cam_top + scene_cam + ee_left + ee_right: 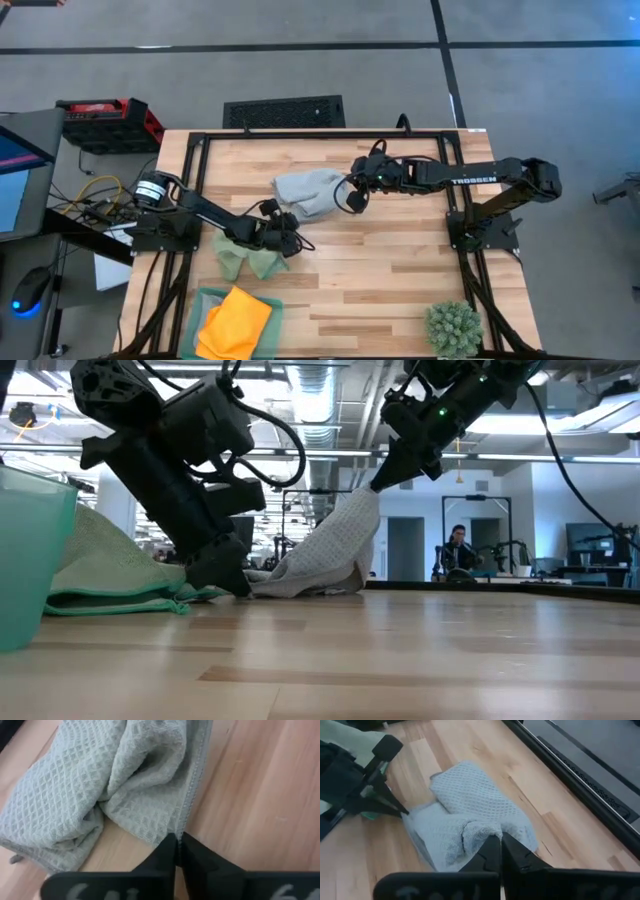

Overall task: Fold microfiber towels
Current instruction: Fold the gray microfiber cloth

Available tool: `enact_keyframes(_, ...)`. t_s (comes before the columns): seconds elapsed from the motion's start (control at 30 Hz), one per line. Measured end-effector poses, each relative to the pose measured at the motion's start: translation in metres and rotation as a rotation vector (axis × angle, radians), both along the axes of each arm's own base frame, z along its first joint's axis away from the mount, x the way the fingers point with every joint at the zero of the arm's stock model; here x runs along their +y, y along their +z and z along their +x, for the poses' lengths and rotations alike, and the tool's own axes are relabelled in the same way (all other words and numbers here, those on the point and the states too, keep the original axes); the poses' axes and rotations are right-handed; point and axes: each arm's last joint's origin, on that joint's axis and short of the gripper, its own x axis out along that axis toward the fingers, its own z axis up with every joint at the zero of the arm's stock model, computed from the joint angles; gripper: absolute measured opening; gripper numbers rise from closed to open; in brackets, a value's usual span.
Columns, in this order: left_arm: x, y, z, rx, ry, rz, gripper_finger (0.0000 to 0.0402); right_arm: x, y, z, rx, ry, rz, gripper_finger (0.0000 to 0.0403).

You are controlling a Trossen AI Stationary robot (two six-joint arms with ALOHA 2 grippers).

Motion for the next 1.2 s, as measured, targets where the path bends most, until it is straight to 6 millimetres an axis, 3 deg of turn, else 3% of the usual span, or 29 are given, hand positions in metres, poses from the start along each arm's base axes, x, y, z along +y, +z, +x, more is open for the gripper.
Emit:
enact_keyframes(0.13,0.003,0.002,0.002,0.018,-0.012,0.009,0.0007,0.002,0.006,-0.007,0.009,-0.001,0.005,0.0015)
enact_keyframes(0.27,0.003,0.02,0.009,0.036,-0.045,0.034,0.0002,0.006,0.018,-0.021,0.011,-0.008,0.022,0.0012)
enact_keyframes(0.5,0.011,0.072,0.016,0.012,-0.061,0.088,0.0001,0.016,0.039,-0.047,-0.014,-0.005,0.044,0.0014)
enact_keyframes(0.73,0.024,0.136,0.009,-0.064,-0.07,0.157,0.0,0.025,0.053,-0.06,-0.06,0.02,0.031,0.0009)
enact_keyframes(0.97,0.051,0.189,-0.002,-0.094,0.02,0.259,0.0,0.015,0.058,-0.064,-0.078,-0.118,-0.066,0.0011)
enact_keyframes(1.2,0.094,0.214,-0.002,-0.092,0.099,0.342,0.0,-0.014,0.067,-0.066,-0.129,-0.274,-0.204,0.001)
